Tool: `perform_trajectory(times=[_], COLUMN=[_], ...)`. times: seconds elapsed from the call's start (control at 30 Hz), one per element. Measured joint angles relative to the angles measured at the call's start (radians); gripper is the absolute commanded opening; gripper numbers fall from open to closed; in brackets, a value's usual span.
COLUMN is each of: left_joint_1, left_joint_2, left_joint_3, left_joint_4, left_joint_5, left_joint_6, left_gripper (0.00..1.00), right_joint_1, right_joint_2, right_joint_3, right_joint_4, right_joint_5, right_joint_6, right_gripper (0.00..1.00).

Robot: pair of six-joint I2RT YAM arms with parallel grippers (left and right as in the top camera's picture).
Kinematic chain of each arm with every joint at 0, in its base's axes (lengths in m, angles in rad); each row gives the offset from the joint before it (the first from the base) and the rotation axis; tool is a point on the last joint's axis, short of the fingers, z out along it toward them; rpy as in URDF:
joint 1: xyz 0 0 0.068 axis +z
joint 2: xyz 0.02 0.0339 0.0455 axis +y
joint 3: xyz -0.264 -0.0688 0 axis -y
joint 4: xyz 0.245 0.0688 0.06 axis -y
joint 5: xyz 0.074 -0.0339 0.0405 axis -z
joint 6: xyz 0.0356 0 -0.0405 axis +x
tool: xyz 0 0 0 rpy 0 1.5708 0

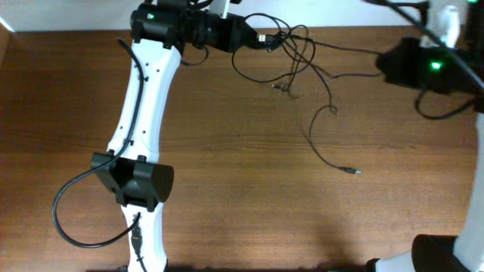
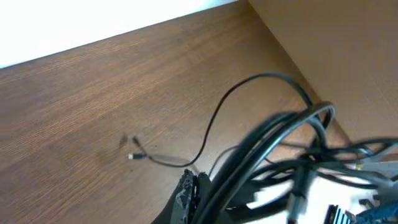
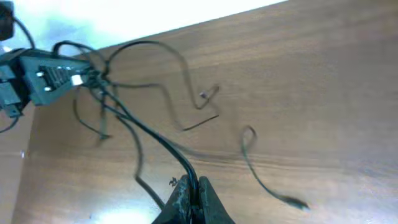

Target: Untangle cables

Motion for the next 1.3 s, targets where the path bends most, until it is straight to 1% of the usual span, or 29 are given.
perform_trajectory(times=[0.13,0.2,0.27,0.33,0.4,0.43,0.47,0.5,0.53,0.57,0.6,0.63,0.7,0.77,0.83,0.9,0.97,1.07,1.1,1.13,1.2,1.3], left_joint_1=[0.016,0.046,0.088,0.092,0.084,0.079,0.072,0.067,0.063,0.061,0.059,0.058,0.058,0.058,0.056,0.052,0.047,0.047,0.047,0.047,0.045,0.031], left_joint_2=[0.0,0.0,0.0,0.0,0.0,0.0,0.0,0.0,0.0,0.0,0.0,0.0,0.0,0.0,0.0,0.0,0.0,0.0,0.0,0.0,0.0,-0.013], left_joint_3=[0.0,0.001,0.001,0.001,0.001,0.001,0.001,0.001,0.001,0.001,0.001,0.001,0.001,0.001,0.001,0.002,0.006,0.008,0.008,0.008,0.008,0.008], left_joint_4=[-0.012,-0.013,-0.013,-0.024,-0.038,-0.045,-0.048,-0.047,-0.047,-0.047,-0.046,-0.043,-0.043,-0.043,-0.062,-0.139,-0.266,-0.499,-0.537,-0.564,-0.555,-0.467], left_joint_5=[-0.038,-0.163,-0.278,-0.353,-0.364,-0.35,-0.313,-0.277,-0.208,-0.128,-0.011,0.089,0.242,0.407,0.513,0.559,0.562,0.414,0.383,0.352,0.313,0.293], left_joint_6=[-0.004,-0.005,-0.008,-0.008,-0.008,-0.008,-0.008,-0.008,-0.007,-0.007,-0.007,-0.007,-0.003,0.009,0.022,0.06,0.135,0.306,0.361,0.425,0.523,0.58], left_gripper=[0.0,0.0,0.0,0.0,0.0,0.0,0.0,0.0,0.0,0.0,0.0,0.0,0.0,0.0,0.0,0.0,0.0,0.0,0.0,0.0,0.0,0.0], right_joint_1=[-0.135,-0.22,-0.277,-0.323,-0.33,-0.318,-0.294,-0.265,-0.222,-0.182,-0.132,-0.092,0.005,0.068,0.115,0.142,0.157,0.172,0.174,0.175,0.187,0.223], right_joint_2=[-0.018,-0.026,-0.034,-0.036,-0.036,-0.036,-0.036,-0.036,-0.036,-0.036,-0.036,-0.036,-0.03,-0.017,0.007,0.033,0.051,0.07,0.077,0.086,0.107,0.124], right_joint_3=[0.0,0.0,0.0,0.0,0.0,0.0,0.0,0.0,0.0,0.0,0.0,0.0,0.0,0.0,0.0,0.0,0.0,0.0,0.0,0.0,0.0,0.0], right_joint_4=[-0.08,-0.101,-0.112,-0.123,-0.124,-0.124,-0.124,-0.124,-0.119,-0.112,-0.1,-0.092,-0.048,-0.014,0.03,0.063,0.084,0.089,0.088,0.089,0.09,0.11], right_joint_5=[-0.016,0.017,0.038,0.035,-0.006,-0.031,-0.061,-0.083,-0.108,-0.121,-0.133,-0.142,-0.151,-0.154,-0.154,-0.154,-0.154,-0.154,-0.154,-0.154,-0.154,-0.154], right_joint_6=[-0.045,-0.054,-0.058,-0.057,-0.083,-0.098,-0.117,-0.133,-0.142,-0.154,-0.16,-0.161,-0.169,-0.188,-0.208,-0.221,-0.236,-0.243,-0.243,-0.245,-0.245,-0.256], right_gripper=[0.04,0.04,0.04,0.04,0.04,0.06,0.18,0.4,0.55,0.64,0.67,0.67,0.68,0.68,0.68,0.68,0.68,0.68,0.68,0.68,0.68,0.67])
